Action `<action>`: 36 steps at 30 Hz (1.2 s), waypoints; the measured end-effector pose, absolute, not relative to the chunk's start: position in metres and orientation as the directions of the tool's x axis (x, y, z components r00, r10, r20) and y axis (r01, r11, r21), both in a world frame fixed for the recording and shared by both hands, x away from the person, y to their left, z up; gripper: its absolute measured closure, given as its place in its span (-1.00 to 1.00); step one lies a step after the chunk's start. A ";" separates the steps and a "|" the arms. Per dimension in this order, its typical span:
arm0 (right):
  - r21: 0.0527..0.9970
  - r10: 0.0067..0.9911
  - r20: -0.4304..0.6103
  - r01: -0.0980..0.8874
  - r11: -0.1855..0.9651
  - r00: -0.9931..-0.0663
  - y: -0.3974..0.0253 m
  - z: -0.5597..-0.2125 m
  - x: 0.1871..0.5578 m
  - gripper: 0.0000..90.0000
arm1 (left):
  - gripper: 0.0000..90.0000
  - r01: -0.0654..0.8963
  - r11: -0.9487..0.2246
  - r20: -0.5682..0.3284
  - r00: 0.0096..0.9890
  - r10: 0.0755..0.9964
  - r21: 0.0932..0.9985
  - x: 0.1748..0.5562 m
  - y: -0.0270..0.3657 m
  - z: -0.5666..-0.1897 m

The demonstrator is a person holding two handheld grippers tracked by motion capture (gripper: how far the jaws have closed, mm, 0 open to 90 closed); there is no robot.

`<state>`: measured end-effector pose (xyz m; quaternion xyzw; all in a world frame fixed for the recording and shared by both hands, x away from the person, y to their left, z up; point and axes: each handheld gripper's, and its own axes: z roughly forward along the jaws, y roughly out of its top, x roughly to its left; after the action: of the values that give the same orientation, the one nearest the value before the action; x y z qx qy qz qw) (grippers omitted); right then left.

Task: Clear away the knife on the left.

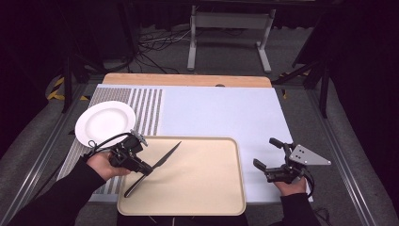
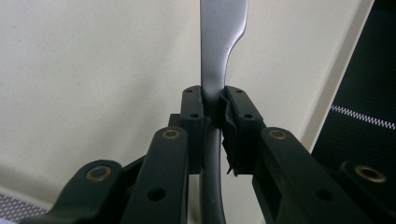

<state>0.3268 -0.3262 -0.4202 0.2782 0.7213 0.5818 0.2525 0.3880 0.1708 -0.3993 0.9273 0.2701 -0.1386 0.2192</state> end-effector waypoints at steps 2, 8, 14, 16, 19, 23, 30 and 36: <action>0.980 0.695 -0.038 0.110 0.167 -0.718 -0.326 -0.420 0.327 -0.97 | 0.77 0.568 -0.753 -0.384 0.811 0.442 0.332 0.386 0.169 -0.402; 0.980 0.695 -0.036 0.111 0.165 -0.719 -0.326 -0.420 0.327 -0.97 | 0.77 0.588 -0.747 -0.401 0.794 0.457 0.312 0.385 0.169 -0.412; 0.980 0.693 -0.037 0.110 0.166 -0.720 -0.326 -0.421 0.327 -0.97 | 0.77 0.594 -0.746 -0.391 0.791 0.471 0.302 0.385 0.167 -0.415; 0.981 0.694 -0.030 0.113 0.159 -0.719 -0.326 -0.421 0.327 -0.97 | 0.77 0.599 -0.744 -0.399 0.785 0.474 0.296 0.385 0.167 -0.417; 0.980 0.694 -0.031 0.113 0.161 -0.720 -0.326 -0.421 0.327 -0.97 | 0.77 0.608 -0.740 -0.392 0.780 0.488 0.288 0.388 0.166 -0.421; 0.980 0.694 -0.031 0.115 0.162 -0.719 -0.327 -0.421 0.327 -0.97 | 0.77 0.607 -0.745 -0.385 0.780 0.493 0.275 0.388 0.164 -0.424; 0.980 0.693 -0.030 0.114 0.162 -0.720 -0.326 -0.421 0.327 -0.97 | 0.76 0.614 -0.747 -0.393 0.771 0.500 0.254 0.389 0.163 -0.430; 0.980 0.691 -0.033 0.111 0.163 -0.722 -0.326 -0.421 0.327 -0.97 | 0.76 0.619 -0.748 -0.391 0.767 0.509 0.240 0.389 0.164 -0.431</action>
<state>0.3275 -0.3263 -0.4208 0.2782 0.7209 0.5842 0.2481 0.3893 0.1636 -0.4312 0.9224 0.3055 -0.1522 0.1805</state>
